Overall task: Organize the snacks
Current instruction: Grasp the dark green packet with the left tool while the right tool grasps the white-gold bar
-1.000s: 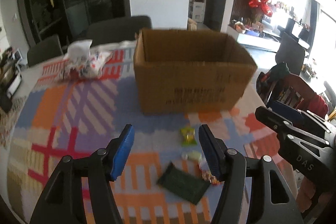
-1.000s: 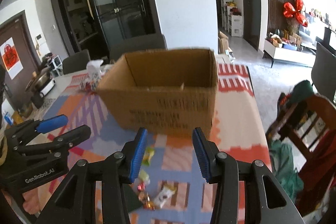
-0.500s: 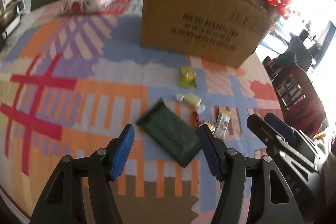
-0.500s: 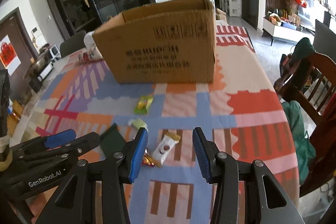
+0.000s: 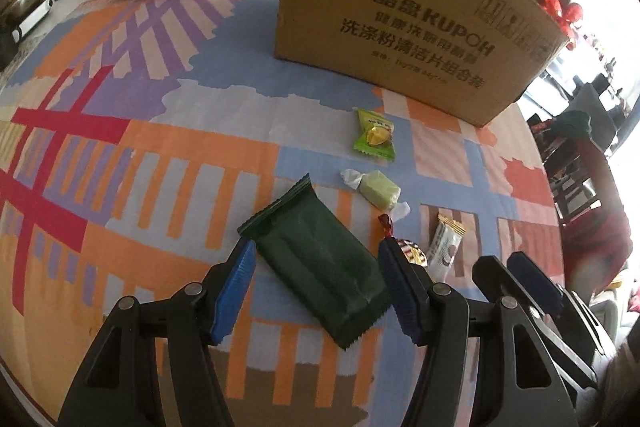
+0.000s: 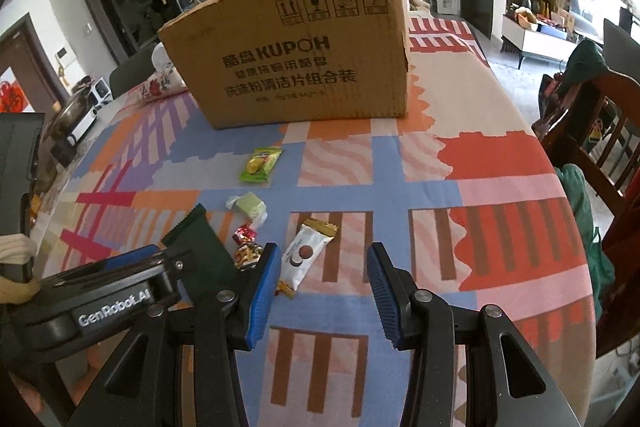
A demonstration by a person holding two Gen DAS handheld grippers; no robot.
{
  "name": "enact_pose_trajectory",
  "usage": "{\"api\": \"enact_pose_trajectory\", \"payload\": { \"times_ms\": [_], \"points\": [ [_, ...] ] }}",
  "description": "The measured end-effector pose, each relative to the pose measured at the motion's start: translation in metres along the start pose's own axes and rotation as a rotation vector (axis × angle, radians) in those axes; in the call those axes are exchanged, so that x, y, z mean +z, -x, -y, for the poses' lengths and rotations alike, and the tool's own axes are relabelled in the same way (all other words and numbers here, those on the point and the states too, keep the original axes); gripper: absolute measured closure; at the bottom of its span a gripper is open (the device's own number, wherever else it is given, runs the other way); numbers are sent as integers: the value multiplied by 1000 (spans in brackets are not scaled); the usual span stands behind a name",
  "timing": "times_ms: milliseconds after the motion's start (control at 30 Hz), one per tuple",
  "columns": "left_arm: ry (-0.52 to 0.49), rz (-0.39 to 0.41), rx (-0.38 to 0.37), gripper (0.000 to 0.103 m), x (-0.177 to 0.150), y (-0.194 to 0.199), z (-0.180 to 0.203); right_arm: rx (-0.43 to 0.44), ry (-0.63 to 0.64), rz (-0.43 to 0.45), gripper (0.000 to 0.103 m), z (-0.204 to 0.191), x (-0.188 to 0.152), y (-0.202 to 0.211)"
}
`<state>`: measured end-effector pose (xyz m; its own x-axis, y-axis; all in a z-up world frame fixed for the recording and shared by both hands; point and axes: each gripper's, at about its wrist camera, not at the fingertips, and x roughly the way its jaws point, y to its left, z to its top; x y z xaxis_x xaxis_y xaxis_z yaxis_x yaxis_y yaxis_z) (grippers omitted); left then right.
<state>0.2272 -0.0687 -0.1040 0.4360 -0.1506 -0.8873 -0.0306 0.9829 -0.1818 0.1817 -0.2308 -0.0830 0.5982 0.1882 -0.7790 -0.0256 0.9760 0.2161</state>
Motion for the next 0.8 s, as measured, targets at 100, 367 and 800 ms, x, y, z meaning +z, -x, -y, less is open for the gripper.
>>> {"api": "enact_pose_trajectory", "payload": {
  "times_ms": [100, 367, 800],
  "points": [
    [9, 1, 24, 41, 1, -7, 2, -1, 0, -5, 57, 1, 0, -3],
    [-8, 10, 54, 43, 0, -11, 7, 7, -15, -10, 57, 2, -1, -7],
    [-67, 21, -40, 72, 4, -4, -12, -6, 21, -21, 57, -15, -2, -17]
  ]
}}
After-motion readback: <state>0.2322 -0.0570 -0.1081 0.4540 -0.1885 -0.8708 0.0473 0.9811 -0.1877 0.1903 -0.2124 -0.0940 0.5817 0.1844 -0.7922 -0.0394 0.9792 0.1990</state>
